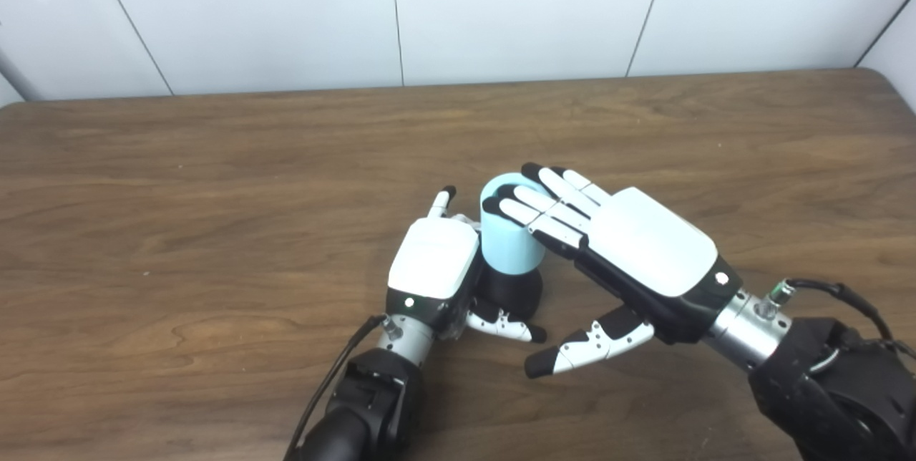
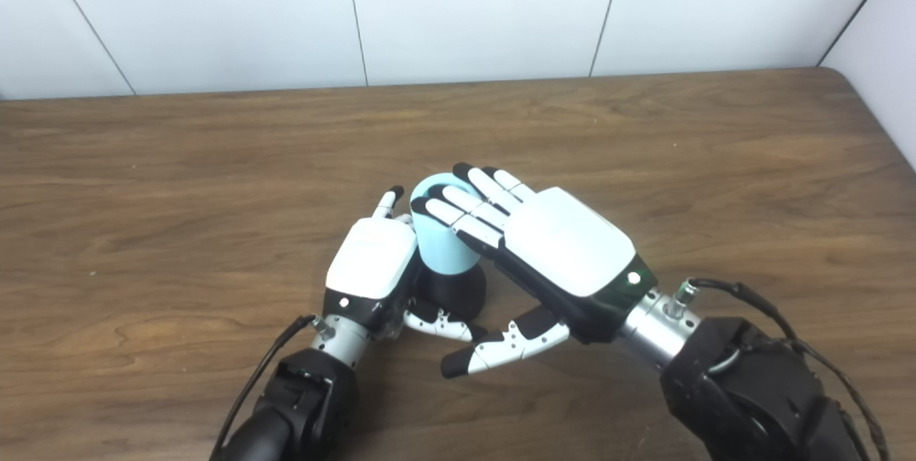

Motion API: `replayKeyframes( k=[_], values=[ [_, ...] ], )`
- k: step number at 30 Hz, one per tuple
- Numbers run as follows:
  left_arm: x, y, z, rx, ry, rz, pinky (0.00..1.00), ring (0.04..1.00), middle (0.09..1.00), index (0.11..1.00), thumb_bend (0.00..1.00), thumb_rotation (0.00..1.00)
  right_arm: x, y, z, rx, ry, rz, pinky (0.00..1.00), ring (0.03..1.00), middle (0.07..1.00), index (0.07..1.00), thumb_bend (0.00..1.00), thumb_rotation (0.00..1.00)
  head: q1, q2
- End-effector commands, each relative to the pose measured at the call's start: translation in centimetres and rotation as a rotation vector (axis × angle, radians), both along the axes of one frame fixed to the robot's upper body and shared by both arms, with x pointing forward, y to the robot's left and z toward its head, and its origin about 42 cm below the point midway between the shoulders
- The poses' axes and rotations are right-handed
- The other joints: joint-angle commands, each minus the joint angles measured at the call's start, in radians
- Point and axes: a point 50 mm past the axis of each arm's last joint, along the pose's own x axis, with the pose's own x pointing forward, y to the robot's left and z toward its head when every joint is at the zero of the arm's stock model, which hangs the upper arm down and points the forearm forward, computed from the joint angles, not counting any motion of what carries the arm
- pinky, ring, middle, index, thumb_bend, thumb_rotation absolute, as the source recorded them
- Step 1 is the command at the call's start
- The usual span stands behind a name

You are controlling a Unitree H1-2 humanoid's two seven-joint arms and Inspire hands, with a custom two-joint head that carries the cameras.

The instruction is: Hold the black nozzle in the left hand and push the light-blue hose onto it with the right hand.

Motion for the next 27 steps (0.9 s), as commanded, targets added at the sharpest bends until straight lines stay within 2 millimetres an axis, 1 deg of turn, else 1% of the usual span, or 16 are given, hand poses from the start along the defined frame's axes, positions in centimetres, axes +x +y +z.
replayKeyframes(
  k=[1,6,15,20,27],
  values=[
    [-1.61,-0.47,-2.57,0.063,0.166,-0.048,1.00,0.707,0.536,0.457,0.52,0.00,-0.12,-0.72,-2.07,-0.083,0.137,-0.013,0.97,0.995,0.945,0.896,0.64,0.92,-0.001,0.001],
    [-1.59,-0.30,-2.56,0.064,0.165,-0.048,1.00,0.706,0.534,0.458,0.52,0.00,-0.30,-0.78,-2.36,-0.064,0.149,-0.019,0.98,0.994,0.944,0.897,0.64,0.91,-0.004,0.000],
    [-1.44,-0.25,-2.55,0.062,0.156,-0.049,1.00,0.699,0.530,0.460,0.52,0.00,-0.33,-0.40,-2.66,-0.049,0.161,-0.010,1.00,1.000,0.954,0.904,0.63,0.94,-0.001,-0.001],
    [-1.42,-0.21,-2.44,0.060,0.159,-0.050,1.00,0.701,0.533,0.459,0.52,0.00,-0.31,-0.38,-2.67,-0.042,0.165,-0.010,0.99,1.000,0.953,0.901,0.63,0.94,-0.002,0.000],
    [-1.45,-0.25,-2.53,0.065,0.157,-0.053,1.00,0.700,0.534,0.458,0.52,0.00,-0.35,-0.64,-2.93,-0.006,0.195,-0.017,1.00,1.000,0.954,0.904,0.62,0.92,-0.003,0.001]
  ],
)
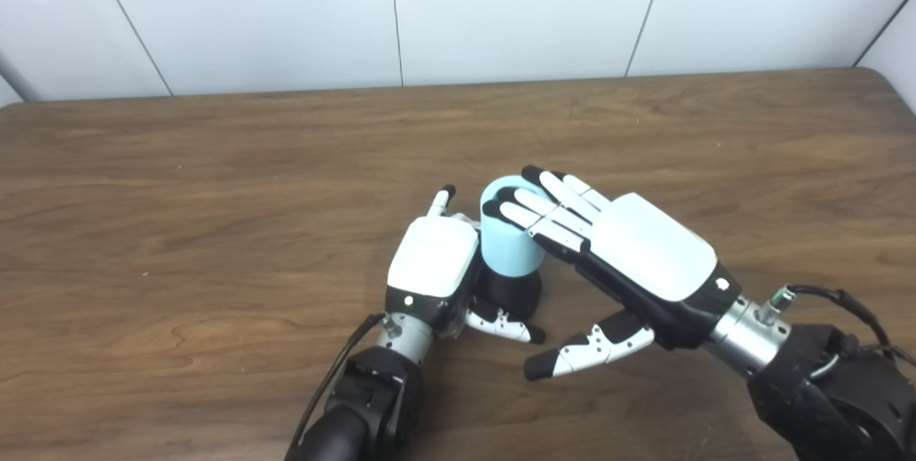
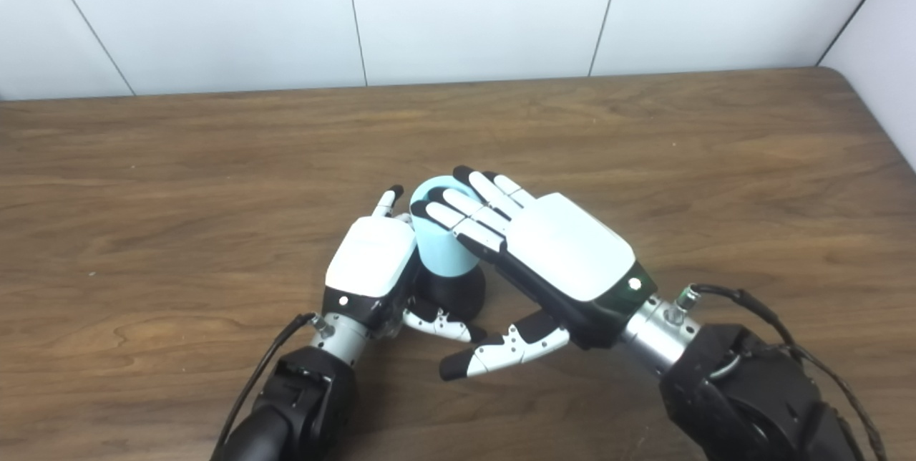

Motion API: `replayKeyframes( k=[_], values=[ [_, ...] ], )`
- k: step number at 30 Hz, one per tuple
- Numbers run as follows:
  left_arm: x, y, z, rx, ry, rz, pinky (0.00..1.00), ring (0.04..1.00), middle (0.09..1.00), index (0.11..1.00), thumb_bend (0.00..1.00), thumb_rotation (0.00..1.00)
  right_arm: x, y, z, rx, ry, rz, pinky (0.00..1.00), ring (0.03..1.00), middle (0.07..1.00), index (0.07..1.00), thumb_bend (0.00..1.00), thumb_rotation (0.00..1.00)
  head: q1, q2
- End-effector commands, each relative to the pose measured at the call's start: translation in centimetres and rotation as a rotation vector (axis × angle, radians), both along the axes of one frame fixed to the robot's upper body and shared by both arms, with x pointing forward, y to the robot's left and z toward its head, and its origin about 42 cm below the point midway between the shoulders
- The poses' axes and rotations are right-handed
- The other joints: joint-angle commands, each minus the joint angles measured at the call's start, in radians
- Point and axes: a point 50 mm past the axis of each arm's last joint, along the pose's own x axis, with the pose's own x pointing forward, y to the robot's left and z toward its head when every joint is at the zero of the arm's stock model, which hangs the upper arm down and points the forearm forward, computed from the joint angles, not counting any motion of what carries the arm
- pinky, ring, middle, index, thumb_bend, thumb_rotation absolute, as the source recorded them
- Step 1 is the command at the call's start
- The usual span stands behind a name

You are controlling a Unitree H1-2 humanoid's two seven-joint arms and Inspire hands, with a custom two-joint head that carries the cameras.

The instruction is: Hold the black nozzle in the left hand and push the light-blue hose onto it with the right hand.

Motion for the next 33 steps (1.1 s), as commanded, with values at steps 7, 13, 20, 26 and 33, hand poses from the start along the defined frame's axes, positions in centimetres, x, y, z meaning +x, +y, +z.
replayKeyframes(
  k=[7,13,20,26,33],
  values=[
    [-1.6,-0.3,-2.8,0.063,0.154,-0.052,1.00,0.698,0.528,0.462,0.52,0.00,0.3,-1.2,-2.4,0.018,0.209,-0.030,0.98,1.000,0.957,0.918,0.62,0.94,0.000,-0.001],
    [-1.7,-0.4,-2.8,0.070,0.153,-0.056,1.00,0.701,0.531,0.461,0.52,0.00,0.8,-2.1,-1.8,0.055,0.199,-0.052,0.98,0.999,0.967,0.929,0.61,0.99,0.000,-0.001],
    [-1.7,-0.5,-2.8,0.057,0.154,-0.055,1.00,0.698,0.530,0.464,0.52,0.00,0.7,-2.1,-1.1,0.057,0.176,-0.043,0.98,0.999,0.966,0.927,0.63,0.99,0.000,-0.002],
    [-1.7,-0.6,-2.8,0.064,0.158,-0.052,1.00,0.705,0.538,0.458,0.52,0.00,0.1,-1.2,0.8,0.047,0.085,0.004,1.00,1.000,0.969,0.937,0.61,1.00,-0.002,-0.005],
    [-1.6,-0.6,-3.0,0.065,0.156,-0.051,1.00,0.706,0.545,0.454,0.52,0.00,-0.4,-0.6,4.2,0.128,-0.057,0.059,0.97,0.992,0.968,0.930,0.59,0.99,-0.003,-0.010]
  ],
)
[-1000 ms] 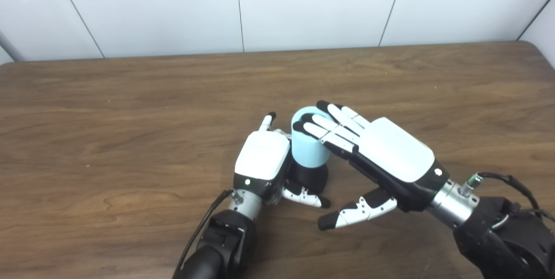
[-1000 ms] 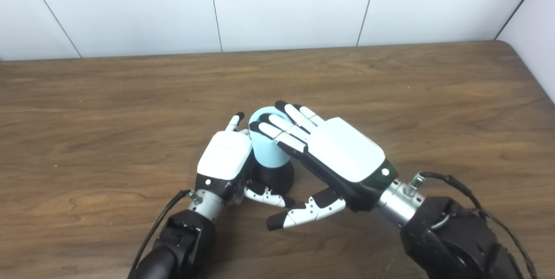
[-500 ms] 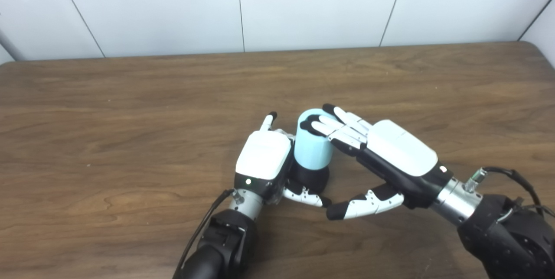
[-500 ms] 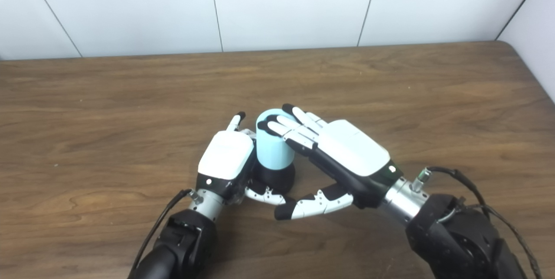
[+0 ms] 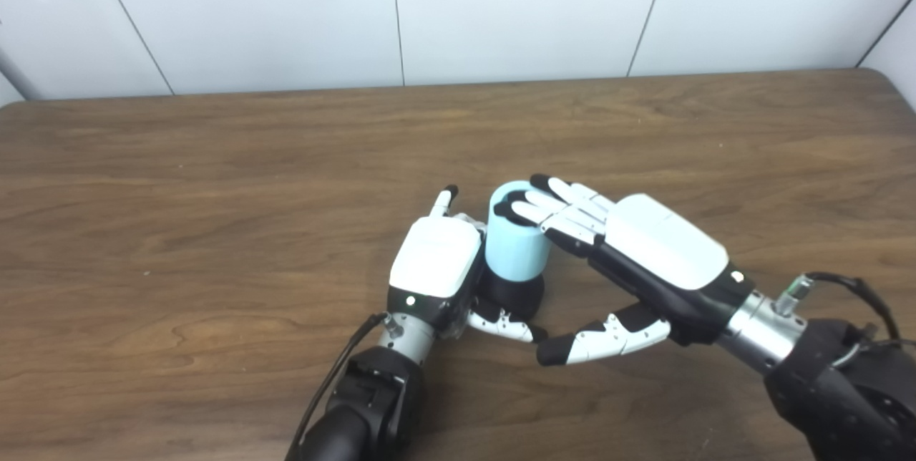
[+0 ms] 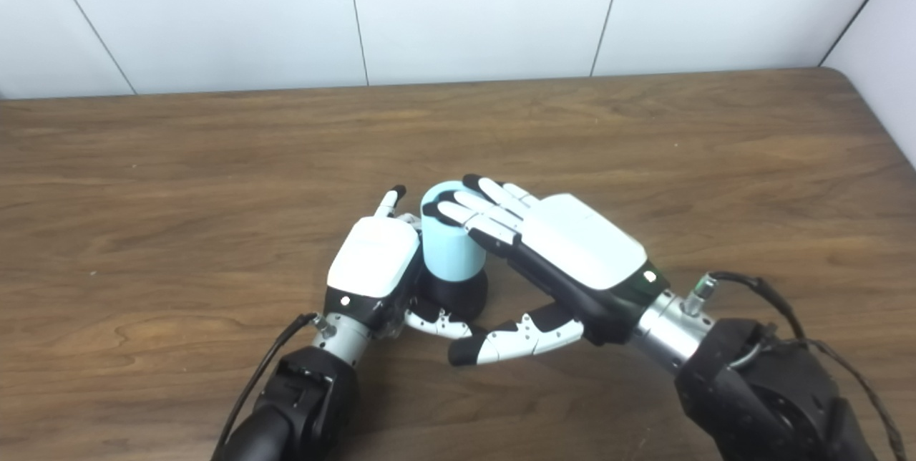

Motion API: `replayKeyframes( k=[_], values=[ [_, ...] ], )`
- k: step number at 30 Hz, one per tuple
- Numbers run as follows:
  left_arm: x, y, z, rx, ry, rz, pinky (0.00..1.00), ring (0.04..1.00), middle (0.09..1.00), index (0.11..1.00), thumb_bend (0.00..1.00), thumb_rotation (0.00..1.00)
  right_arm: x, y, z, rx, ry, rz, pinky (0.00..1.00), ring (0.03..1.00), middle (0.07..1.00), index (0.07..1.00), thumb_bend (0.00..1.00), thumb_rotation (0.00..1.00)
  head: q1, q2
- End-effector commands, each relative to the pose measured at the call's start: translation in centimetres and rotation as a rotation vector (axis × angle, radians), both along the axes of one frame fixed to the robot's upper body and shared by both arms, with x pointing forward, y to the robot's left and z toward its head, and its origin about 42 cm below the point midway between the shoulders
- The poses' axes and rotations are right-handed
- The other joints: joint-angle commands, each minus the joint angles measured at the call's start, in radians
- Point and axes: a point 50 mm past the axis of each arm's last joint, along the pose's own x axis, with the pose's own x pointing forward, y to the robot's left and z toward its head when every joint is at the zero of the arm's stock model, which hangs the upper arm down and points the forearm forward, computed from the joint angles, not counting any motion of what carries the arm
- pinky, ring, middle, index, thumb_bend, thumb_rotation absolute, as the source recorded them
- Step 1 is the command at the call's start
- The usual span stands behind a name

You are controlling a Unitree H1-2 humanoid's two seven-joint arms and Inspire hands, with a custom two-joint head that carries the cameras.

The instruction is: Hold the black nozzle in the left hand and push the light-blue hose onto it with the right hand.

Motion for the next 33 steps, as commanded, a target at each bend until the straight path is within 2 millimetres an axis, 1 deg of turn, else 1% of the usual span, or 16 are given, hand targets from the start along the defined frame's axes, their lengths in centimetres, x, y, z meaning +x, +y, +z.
replayKeyframes(
  k=[1,4,8,10,12,14,20,23,24,25,26,27,28,29,31,33],
  values=[
    [-1.6,-0.5,-3.1,0.067,0.157,-0.046,1.00,0.705,0.546,0.453,0.52,0.00,0.0,-0.1,1.9,0.035,-0.095,0.024,0.98,0.996,0.975,0.936,0.59,1.00,0.000,0.000],
    [-1.6,-0.6,-3.1,0.063,0.156,-0.046,1.00,0.704,0.546,0.453,0.52,0.00,0.6,-0.3,3.3,0.095,-0.153,0.037,0.99,1.000,0.978,0.936,0.59,0.99,0.000,0.000],
    [-1.6,-0.6,-3.2,0.060,0.158,-0.046,1.00,0.704,0.543,0.456,0.52,0.00,1.2,-0.2,5.0,0.181,-0.237,0.049,0.92,0.955,0.943,0.900,0.56,0.92,-0.002,-0.002],
    [-1.6,-0.6,-3.3,0.061,0.157,-0.046,1.00,0.703,0.542,0.458,0.52,0.00,1.3,-0.1,5.3,0.206,-0.259,0.045,0.90,0.953,0.944,0.902,0.55,0.94,0.000,-0.001],
    [-1.7,-0.6,-3.4,0.065,0.157,-0.046,1.00,0.702,0.539,0.459,0.52,0.00,1.4,0.0,5.4,0.217,-0.267,0.034,0.87,0.942,0.937,0.900,0.56,0.98,0.003,0.000],
    [-1.7,-0.6,-3.4,0.067,0.160,-0.045,1.00,0.702,0.535,0.462,0.52,0.00,1.4,0.1,5.4,0.224,-0.269,0.024,0.85,0.937,0.933,0.895,0.57,0.98,0.004,0.000],
    [-1.5,-0.1,-3.2,0.035,0.157,-0.043,1.00,0.690,0.539,0.459,0.52,0.00,1.3,-0.5,4.9,0.227,-0.227,-0.012,0.88,0.950,0.945,0.907,0.58,0.96,0.004,0.001],
    [-1.3,0.3,-3.0,0.009,0.151,-0.053,0.92,0.680,0.533,0.463,0.52,0.00,1.1,-0.8,4.5,0.224,-0.198,-0.026,0.87,0.959,0.952,0.915,0.59,0.97,0.005,0.000],
    [-1.2,0.4,-3.0,0.005,0.147,-0.059,0.88,0.682,0.522,0.472,0.52,0.00,1.1,-0.9,4.4,0.223,-0.192,-0.028,0.88,0.961,0.950,0.915,0.59,0.97,0.006,-0.001],
    [-1.1,0.5,-3.0,0.001,0.137,-0.070,0.87,0.683,0.519,0.476,0.52,0.00,1.0,-0.9,4.3,0.224,-0.186,-0.031,0.88,0.962,0.949,0.916,0.59,0.97,0.007,-0.001],
    [-1.0,0.7,-2.9,-0.007,0.126,-0.084,0.85,0.689,0.571,0.485,0.52,0.03,0.9,-1.0,4.1,0.226,-0.181,-0.034,0.88,0.959,0.946,0.913,0.59,0.96,0.007,-0.002],
    [-0.9,0.8,-2.8,-0.011,0.111,-0.099,0.83,0.702,0.618,0.583,0.72,0.11,0.9,-1.0,4.0,0.228,-0.175,-0.037,0.88,0.955,0.941,0.909,0.59,0.96,0.007,-0.002],
    [-0.8,1.0,-2.7,-0.016,0.097,-0.111,0.82,0.716,0.652,0.631,0.80,0.16,0.8,-1.1,3.9,0.229,-0.169,-0.041,0.88,0.952,0.938,0.908,0.59,0.96,0.007,-0.002],
    [-0.7,1.2,-2.7,-0.021,0.084,-0.118,0.82,0.747,0.709,0.689,0.87,0.23,0.7,-1.1,3.8,0.228,-0.164,-0.044,0.89,0.953,0.938,0.910,0.59,0.96,0.009,-0.003],
    [-0.5,1.5,-2.4,-0.024,0.053,-0.126,0.83,0.777,0.752,0.732,0.92,0.29,0.7,-1.1,3.6,0.220,-0.155,-0.052,0.89,0.956,0.940,0.913,0.59,0.97,0.010,-0.003],
    [-0.3,2.0,-2.1,-0.028,0.030,-0.129,0.86,0.809,0.790,0.774,0.94,0.34,0.6,-1.1,3.4,0.218,-0.148,-0.052,0.90,0.958,0.942,0.913,0.59,0.97,0.011,-0.005]
  ],
)
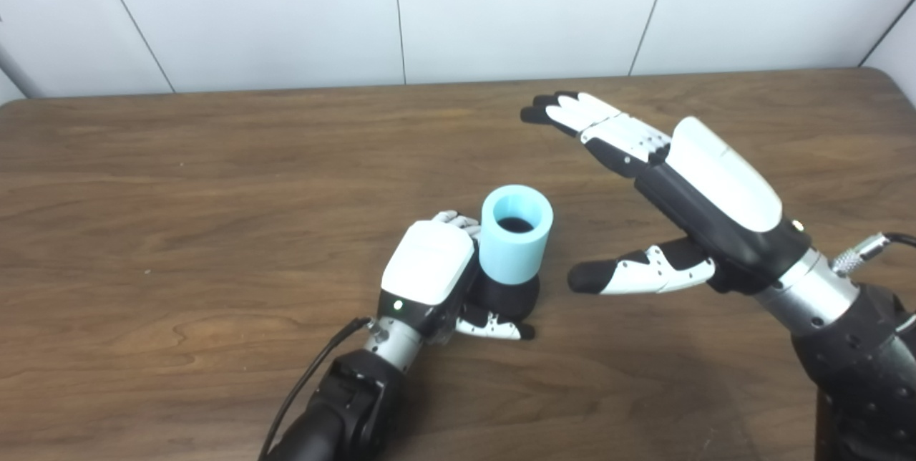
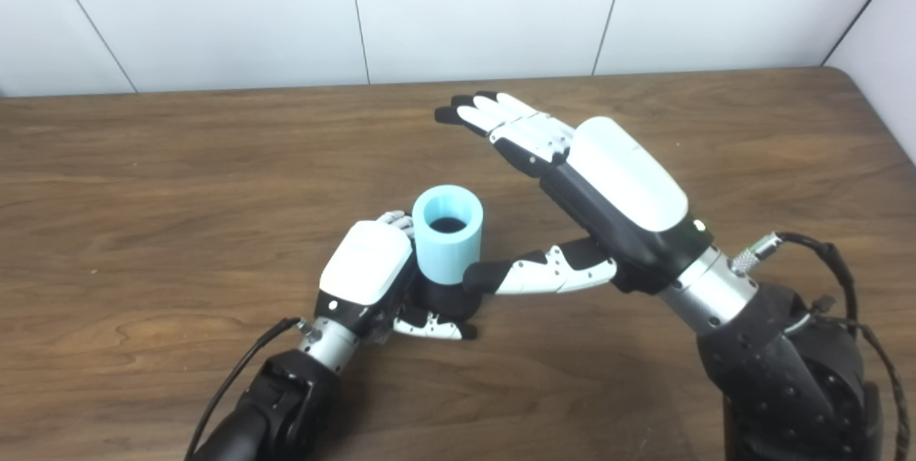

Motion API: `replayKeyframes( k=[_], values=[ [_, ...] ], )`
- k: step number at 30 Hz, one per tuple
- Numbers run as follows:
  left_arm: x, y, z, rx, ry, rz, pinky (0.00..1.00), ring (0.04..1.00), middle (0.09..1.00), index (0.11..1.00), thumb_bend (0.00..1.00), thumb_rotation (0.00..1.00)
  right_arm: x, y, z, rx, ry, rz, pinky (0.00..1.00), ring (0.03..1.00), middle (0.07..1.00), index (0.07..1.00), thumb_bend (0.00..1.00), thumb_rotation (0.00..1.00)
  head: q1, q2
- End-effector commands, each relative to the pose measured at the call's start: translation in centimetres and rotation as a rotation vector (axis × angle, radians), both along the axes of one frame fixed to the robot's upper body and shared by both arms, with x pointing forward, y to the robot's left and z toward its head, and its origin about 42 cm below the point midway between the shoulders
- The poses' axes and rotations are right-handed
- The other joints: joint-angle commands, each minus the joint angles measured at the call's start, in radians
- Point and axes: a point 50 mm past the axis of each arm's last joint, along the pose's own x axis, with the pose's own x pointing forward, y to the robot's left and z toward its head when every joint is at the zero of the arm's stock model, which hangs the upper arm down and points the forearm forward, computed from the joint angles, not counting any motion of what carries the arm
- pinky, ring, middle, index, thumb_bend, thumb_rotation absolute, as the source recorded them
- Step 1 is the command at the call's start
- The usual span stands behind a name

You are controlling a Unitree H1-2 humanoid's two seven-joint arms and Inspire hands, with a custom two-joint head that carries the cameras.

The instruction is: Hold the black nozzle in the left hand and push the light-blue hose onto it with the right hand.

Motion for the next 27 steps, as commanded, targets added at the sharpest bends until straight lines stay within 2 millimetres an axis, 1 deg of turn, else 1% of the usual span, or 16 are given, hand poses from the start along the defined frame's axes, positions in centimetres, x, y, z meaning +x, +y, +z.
replayKeyframes(
  k=[1,4,6,8,9,10,11,12,16,17,18,20,21,22,24,27],
  values=[
    [-0.3,0.2,-1.4,0.028,0.054,-0.026,0.87,0.827,0.807,0.795,0.95,0.36,-0.5,0.0,0.6,-0.003,-0.047,0.000,0.90,0.960,0.942,0.913,0.60,0.97,0.000,0.001],
    [0.1,0.9,-1.0,0.015,0.017,-0.017,0.91,0.853,0.839,0.830,0.98,0.40,-0.6,0.1,0.4,-0.008,-0.041,0.003,0.91,0.966,0.944,0.917,0.60,0.97,0.003,-0.001],
    [0.4,1.4,-0.6,0.012,0.002,-0.007,0.96,0.878,0.866,0.851,0.99,0.45,-0.6,0.2,0.3,-0.006,-0.035,0.003,0.91,0.968,0.945,0.921,0.60,0.97,0.005,-0.002],
    [0.7,1.9,-0.1,0.017,-0.013,0.004,0.99,0.893,0.877,0.857,1.00,0.48,-0.7,0.2,0.2,-0.007,-0.032,-0.001,0.91,0.970,0.947,0.923,0.60,0.97,0.006,-0.002],
    [0.8,2.1,0.1,0.017,-0.022,0.008,0.99,0.886,0.864,0.854,1.00,0.50,-0.7,0.3,0.2,-0.007,-0.032,-0.002,0.91,0.971,0.947,0.922,0.60,0.97,0.009,-0.003],
    [0.9,2.3,0.4,0.012,-0.036,0.015,0.97,0.873,0.849,0.849,1.00,0.51,-0.6,0.3,0.2,-0.008,-0.030,-0.004,0.90,0.971,0.947,0.922,0.60,0.97,0.009,-0.003],
    [1.0,2.5,0.7,0.007,-0.051,0.024,0.89,0.833,0.815,0.831,1.00,0.51,-0.6,0.3,0.2,-0.008,-0.028,-0.006,0.90,0.971,0.948,0.922,0.60,0.97,0.011,-0.002],
    [1.1,2.7,0.9,0.003,-0.061,0.030,0.79,0.772,0.766,0.800,1.00,0.51,-0.6,0.3,0.1,-0.008,-0.027,-0.008,0.90,0.971,0.948,0.922,0.60,0.98,0.012,-0.004],
    [1.4,3.5,2.0,-0.001,-0.077,0.043,0.64,0.655,0.668,0.739,1.00,0.48,-0.6,0.4,0.0,-0.005,-0.019,-0.013,0.90,0.975,0.952,0.922,0.60,0.98,0.012,-0.003],
    [1.5,3.7,2.3,0.005,-0.069,0.043,0.65,0.662,0.674,0.739,1.00,0.48,-0.6,0.4,0.0,-0.003,-0.016,-0.015,0.90,0.976,0.953,0.921,0.60,0.97,0.013,-0.004],
    [1.6,3.9,2.7,0.013,-0.059,0.040,0.69,0.693,0.703,0.756,1.00,0.49,-0.6,0.4,0.0,-0.002,-0.014,-0.017,0.89,0.976,0.954,0.921,0.60,0.97,0.013,-0.004],
    [1.8,4.4,3.5,0.045,-0.046,0.020,0.87,0.781,0.771,0.814,1.00,0.53,-0.6,0.4,0.0,-0.001,-0.010,-0.022,0.89,0.977,0.954,0.921,0.59,0.97,0.023,-0.005],
    [1.9,4.6,3.8,0.063,-0.044,0.011,0.93,0.820,0.802,0.847,1.00,0.54,-0.6,0.4,0.0,0.000,-0.008,-0.024,0.89,0.977,0.954,0.921,0.59,0.97,0.025,-0.006],
    [2.0,4.9,4.2,0.076,-0.044,0.005,0.97,0.854,0.835,0.879,1.00,0.55,-0.6,0.3,-0.1,-0.001,-0.004,-0.026,0.89,0.977,0.954,0.922,0.59,0.97,0.029,-0.008],
    [2.1,5.4,4.8,0.088,-0.051,0.007,0.99,0.899,0.886,0.923,1.00,0.57,-0.6,0.2,-0.1,-0.004,0.000,-0.033,0.89,0.978,0.955,0.924,0.59,0.97,0.031,-0.009],
    [2.4,6.2,5.5,0.077,-0.076,0.020,1.00,0.928,0.925,0.949,1.00,0.59,-0.6,0.2,-0.2,-0.005,0.005,-0.040,0.89,0.978,0.955,0.925,0.59,0.97,0.032,-0.012]
  ],
)
